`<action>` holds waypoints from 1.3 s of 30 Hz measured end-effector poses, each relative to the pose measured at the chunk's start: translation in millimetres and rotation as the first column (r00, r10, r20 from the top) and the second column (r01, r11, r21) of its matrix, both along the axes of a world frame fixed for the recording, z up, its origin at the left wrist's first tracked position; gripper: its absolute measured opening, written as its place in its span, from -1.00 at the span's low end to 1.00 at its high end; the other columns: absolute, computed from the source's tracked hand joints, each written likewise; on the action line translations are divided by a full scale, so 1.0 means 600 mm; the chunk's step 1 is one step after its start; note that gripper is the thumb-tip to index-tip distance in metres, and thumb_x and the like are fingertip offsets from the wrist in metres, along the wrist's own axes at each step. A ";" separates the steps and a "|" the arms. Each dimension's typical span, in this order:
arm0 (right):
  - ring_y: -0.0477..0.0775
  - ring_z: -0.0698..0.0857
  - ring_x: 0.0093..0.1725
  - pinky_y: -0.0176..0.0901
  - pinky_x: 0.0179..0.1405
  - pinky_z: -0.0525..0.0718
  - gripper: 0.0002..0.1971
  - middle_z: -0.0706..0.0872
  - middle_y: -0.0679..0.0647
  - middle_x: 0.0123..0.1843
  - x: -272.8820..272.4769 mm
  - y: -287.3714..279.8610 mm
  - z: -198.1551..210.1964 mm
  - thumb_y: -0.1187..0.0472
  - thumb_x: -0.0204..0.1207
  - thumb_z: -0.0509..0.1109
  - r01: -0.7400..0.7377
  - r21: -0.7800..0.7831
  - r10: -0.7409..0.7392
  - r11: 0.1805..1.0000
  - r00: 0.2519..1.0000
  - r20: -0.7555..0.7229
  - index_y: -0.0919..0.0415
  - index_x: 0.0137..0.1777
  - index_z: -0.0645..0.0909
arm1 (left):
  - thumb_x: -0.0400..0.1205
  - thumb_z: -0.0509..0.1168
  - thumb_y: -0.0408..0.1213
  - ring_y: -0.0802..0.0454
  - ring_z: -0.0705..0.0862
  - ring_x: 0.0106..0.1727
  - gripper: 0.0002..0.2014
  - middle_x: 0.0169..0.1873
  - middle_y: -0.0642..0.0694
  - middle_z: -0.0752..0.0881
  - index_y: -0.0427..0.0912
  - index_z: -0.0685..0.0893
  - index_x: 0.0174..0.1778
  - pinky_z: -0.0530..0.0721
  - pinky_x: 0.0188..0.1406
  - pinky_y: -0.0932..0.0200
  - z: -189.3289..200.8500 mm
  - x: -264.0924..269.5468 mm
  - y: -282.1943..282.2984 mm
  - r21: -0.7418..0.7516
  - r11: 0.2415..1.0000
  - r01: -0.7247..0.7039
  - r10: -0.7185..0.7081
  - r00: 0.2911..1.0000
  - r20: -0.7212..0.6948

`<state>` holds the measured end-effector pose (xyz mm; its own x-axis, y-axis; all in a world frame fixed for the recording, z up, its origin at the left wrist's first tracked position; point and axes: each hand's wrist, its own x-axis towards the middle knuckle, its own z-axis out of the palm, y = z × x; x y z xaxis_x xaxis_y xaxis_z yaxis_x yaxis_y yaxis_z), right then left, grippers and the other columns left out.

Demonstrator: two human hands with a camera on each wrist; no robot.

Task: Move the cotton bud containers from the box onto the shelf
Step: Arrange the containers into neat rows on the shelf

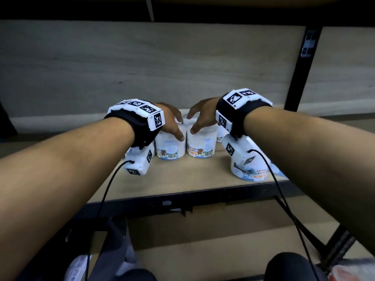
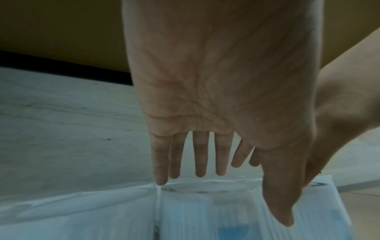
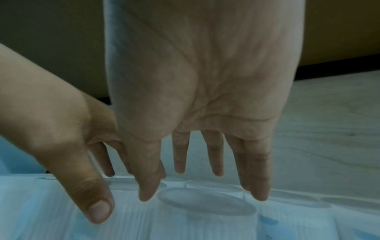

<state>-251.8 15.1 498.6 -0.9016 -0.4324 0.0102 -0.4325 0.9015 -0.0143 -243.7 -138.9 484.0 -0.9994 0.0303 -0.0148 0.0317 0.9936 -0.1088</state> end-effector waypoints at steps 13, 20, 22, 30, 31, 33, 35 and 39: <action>0.05 0.54 0.46 -0.24 0.04 0.48 -0.43 0.48 -0.02 0.57 -0.026 -0.013 -0.008 -0.04 0.61 0.40 0.016 0.077 -0.020 0.997 0.998 0.059 -0.06 0.62 0.41 | 0.26 0.58 0.24 0.03 0.57 0.35 -0.23 0.34 0.15 0.58 0.28 0.55 0.42 0.56 0.39 0.01 -0.003 -0.044 0.000 0.005 1.000 0.028 -0.029 0.997 0.078; 0.05 0.62 0.27 -0.26 -0.01 0.52 -0.48 0.55 0.01 0.51 -0.016 -0.016 -0.006 0.00 0.61 0.41 0.015 0.089 -0.019 0.996 0.999 0.049 -0.02 0.57 0.50 | 0.23 0.63 0.19 0.04 0.65 0.20 -0.27 0.20 0.14 0.69 0.22 0.65 0.35 0.60 0.31 0.09 0.001 -0.049 0.003 0.022 0.998 0.053 -0.054 0.997 0.051; 0.04 0.61 0.23 -0.26 0.01 0.52 -0.50 0.56 0.03 0.51 -0.014 -0.017 -0.007 0.01 0.62 0.39 0.012 0.095 -0.016 0.995 0.999 0.041 0.01 0.56 0.51 | 0.21 0.63 0.19 0.05 0.65 0.15 -0.27 0.17 0.15 0.69 0.22 0.67 0.34 0.61 0.27 0.12 -0.001 -0.049 0.002 0.030 0.998 0.058 -0.059 0.998 0.037; 0.04 0.62 0.34 -0.23 0.04 0.55 -0.48 0.57 -0.03 0.50 -0.005 -0.014 -0.006 0.01 0.58 0.45 0.027 0.082 -0.032 0.996 0.998 0.049 -0.06 0.54 0.53 | 0.22 0.63 0.18 0.08 0.59 0.09 -0.29 0.10 0.19 0.64 0.21 0.68 0.33 0.50 0.02 0.22 -0.006 -0.037 -0.001 0.036 0.995 0.089 -0.088 0.996 -0.024; 0.05 0.64 0.29 -0.22 0.03 0.56 -0.48 0.57 -0.04 0.50 -0.004 -0.013 -0.006 0.01 0.56 0.46 0.028 0.084 -0.032 0.996 0.998 0.052 -0.07 0.53 0.54 | 0.21 0.62 0.19 0.09 0.58 0.09 -0.29 0.12 0.19 0.64 0.22 0.69 0.32 0.51 0.03 0.21 -0.008 -0.036 -0.002 0.032 0.995 0.094 -0.093 0.995 -0.033; 0.03 0.65 0.16 -0.21 -0.01 0.59 -0.47 0.59 -0.06 0.48 -0.003 -0.013 -0.005 0.00 0.53 0.48 0.027 0.082 -0.032 0.996 0.998 0.056 -0.11 0.52 0.56 | 0.19 0.61 0.22 0.09 0.57 0.08 -0.29 0.11 0.21 0.61 0.24 0.70 0.30 0.55 0.08 0.18 -0.011 -0.032 -0.003 0.020 0.994 0.103 -0.102 0.994 -0.046; -0.03 0.61 0.00 -0.27 -0.20 0.59 -0.47 0.60 -0.07 0.45 0.001 -0.011 -0.005 -0.01 0.53 0.49 0.022 0.099 -0.027 0.995 0.998 0.053 -0.13 0.51 0.56 | 0.15 0.59 0.27 0.09 0.58 0.07 -0.27 0.07 0.23 0.62 0.24 0.71 0.28 0.60 0.11 0.15 -0.013 -0.029 -0.003 0.005 0.993 0.116 -0.116 0.992 -0.049; -0.17 0.55 -0.35 -0.35 -0.51 0.43 -0.48 0.63 -0.09 0.38 0.006 -0.003 -0.003 -0.01 0.51 0.50 0.005 0.116 -0.011 0.993 0.998 0.055 -0.15 0.50 0.57 | 0.15 0.57 0.30 0.07 0.62 0.09 -0.25 0.02 0.25 0.61 0.20 0.71 0.30 0.63 0.14 0.14 -0.009 -0.015 0.004 -0.020 0.990 0.141 -0.142 0.989 -0.032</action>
<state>-248.1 13.6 496.6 -0.9028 -0.4205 -0.0900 -0.4267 0.9019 0.0668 -252.9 -136.5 478.5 -0.9851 0.1712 0.0166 0.1677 0.9773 -0.1298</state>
